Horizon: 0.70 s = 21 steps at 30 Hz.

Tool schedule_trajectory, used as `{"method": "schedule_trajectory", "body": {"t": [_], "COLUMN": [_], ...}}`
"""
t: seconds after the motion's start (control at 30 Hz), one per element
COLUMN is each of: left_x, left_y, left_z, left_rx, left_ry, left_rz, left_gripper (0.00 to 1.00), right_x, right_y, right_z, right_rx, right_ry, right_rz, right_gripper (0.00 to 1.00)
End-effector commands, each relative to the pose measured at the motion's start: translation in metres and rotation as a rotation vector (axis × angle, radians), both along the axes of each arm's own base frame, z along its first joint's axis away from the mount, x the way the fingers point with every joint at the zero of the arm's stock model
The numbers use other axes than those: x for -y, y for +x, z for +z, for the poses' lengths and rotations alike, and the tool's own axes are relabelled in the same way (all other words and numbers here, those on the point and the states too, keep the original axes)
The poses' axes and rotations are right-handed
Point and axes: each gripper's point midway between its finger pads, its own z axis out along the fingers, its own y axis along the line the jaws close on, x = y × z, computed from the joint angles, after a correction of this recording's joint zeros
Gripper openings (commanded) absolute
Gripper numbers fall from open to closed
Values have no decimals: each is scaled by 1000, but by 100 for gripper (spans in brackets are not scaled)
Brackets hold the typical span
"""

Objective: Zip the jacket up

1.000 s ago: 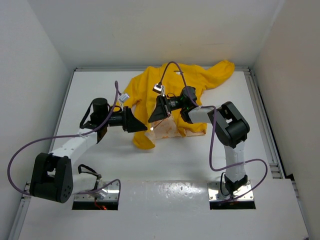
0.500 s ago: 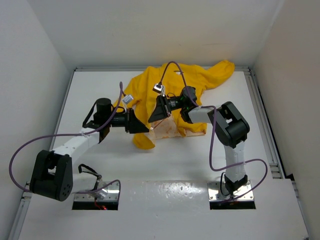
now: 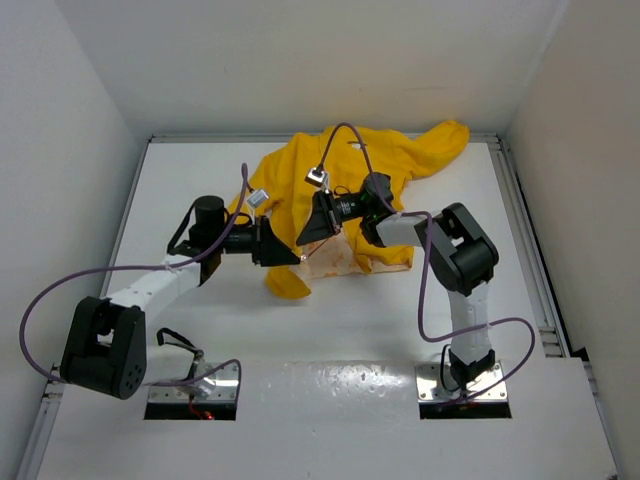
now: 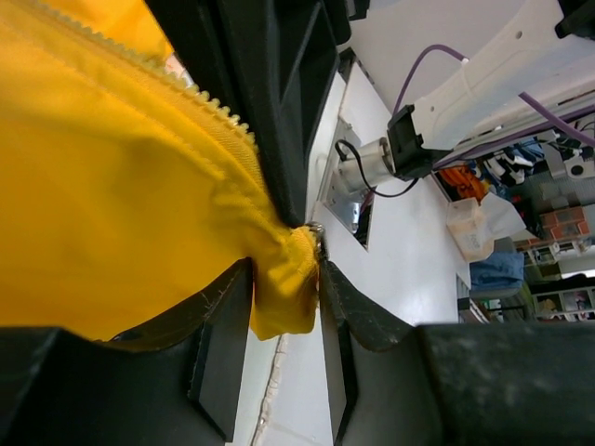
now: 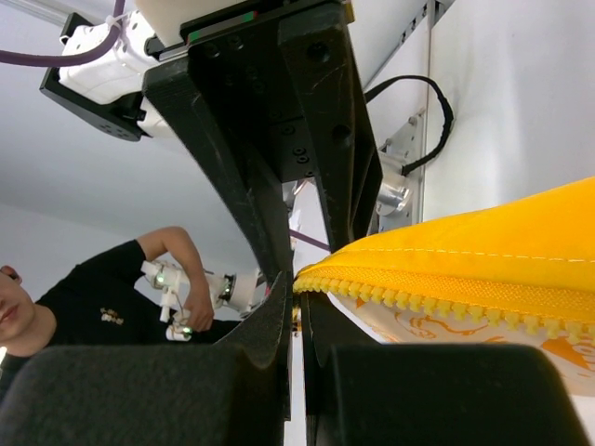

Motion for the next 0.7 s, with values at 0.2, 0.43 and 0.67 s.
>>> {"method": "schedule_trajectory", "body": {"t": [0.2, 0.43, 0.67], "left_x": [12, 10, -5], "left_y": [3, 8, 21], "left_z": [21, 15, 12], "left_rx": [97, 87, 83], "left_ry": [-18, 14, 86], "left_rz": [-47, -3, 75], "left_gripper": [12, 0, 0], "right_x": [-6, -1, 71], "right_y": [-3, -3, 58], "right_z": [9, 11, -7], "right_rx": [129, 158, 403], "right_ry": [59, 53, -293], "right_rz": [25, 34, -232], "right_gripper": [0, 37, 50]}}
